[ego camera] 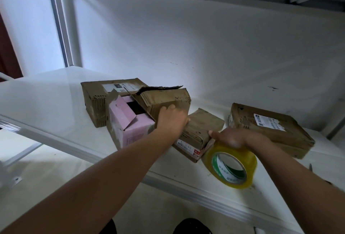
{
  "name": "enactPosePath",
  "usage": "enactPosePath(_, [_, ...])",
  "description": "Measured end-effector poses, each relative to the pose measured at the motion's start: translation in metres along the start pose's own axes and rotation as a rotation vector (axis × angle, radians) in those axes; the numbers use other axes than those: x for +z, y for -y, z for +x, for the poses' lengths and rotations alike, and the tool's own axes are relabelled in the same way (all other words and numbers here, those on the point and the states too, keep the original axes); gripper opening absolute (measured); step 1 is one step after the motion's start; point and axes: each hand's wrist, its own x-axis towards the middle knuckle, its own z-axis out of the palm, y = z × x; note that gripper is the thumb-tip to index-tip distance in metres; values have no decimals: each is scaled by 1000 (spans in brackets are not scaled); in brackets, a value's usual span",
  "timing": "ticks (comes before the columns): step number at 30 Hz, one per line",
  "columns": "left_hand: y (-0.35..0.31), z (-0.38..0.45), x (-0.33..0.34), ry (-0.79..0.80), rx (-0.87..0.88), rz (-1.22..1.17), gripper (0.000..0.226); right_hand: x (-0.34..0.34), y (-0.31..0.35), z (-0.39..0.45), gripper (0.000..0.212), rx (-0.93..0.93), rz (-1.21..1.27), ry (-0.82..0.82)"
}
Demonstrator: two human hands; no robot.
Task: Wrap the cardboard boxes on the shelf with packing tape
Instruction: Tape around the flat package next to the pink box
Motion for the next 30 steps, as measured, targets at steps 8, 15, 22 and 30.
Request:
enactPosePath(8, [7,9,3,-55,-84,34,54,-3,4,4,68,7,-75,112])
enactPosePath(15, [-37,6,0,-46,191,-61,39,-4,7,0,60,-56,-79,119])
enactPosePath(22, [-24,24,5,-22,321,197,52,-1,8,0,61,-57,-44,91])
enactPosePath(30, [-26,11,10,165,-180,-56,31,4,5,-6,56,-92,73,37])
